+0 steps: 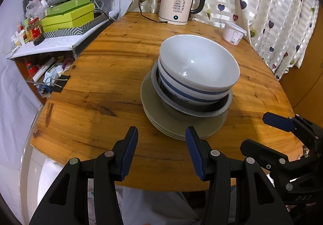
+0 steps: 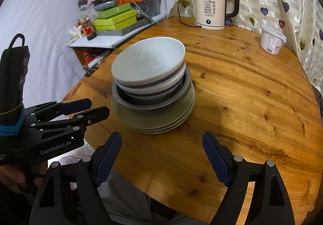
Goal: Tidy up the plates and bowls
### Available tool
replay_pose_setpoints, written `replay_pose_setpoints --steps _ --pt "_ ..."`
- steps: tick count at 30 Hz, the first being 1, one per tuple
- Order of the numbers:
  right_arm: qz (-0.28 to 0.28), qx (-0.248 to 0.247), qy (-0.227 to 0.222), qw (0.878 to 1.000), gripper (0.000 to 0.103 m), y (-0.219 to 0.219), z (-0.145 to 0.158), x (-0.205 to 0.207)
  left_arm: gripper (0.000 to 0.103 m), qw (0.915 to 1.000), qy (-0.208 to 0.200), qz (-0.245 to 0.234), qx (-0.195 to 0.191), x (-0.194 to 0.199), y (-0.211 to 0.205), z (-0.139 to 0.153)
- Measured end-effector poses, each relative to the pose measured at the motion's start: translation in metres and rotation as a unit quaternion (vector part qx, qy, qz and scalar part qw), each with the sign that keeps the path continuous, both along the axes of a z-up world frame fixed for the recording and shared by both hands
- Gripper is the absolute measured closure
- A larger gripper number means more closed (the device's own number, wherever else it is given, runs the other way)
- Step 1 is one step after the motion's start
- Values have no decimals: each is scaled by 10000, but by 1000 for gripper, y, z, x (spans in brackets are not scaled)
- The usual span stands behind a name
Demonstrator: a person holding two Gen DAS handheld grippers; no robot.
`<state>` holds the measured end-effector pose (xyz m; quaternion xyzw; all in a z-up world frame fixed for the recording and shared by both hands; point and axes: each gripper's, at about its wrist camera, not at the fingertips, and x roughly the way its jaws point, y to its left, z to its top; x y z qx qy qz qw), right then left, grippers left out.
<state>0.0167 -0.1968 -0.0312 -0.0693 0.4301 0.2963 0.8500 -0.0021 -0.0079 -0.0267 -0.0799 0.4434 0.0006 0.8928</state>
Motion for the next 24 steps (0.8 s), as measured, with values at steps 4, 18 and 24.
replay_pose_setpoints --steps 4,18,24 --pt "27 -50 14 10000 20 4 -2 -1 53 9999 45 22 134 1 -2 -2" --pt "39 -107 4 9999 20 5 -4 2 53 9999 106 -37 120 5 -9 -4" --pt "54 -110 3 9999 20 5 -5 2 53 9998 157 -92 25 6 -13 -6"
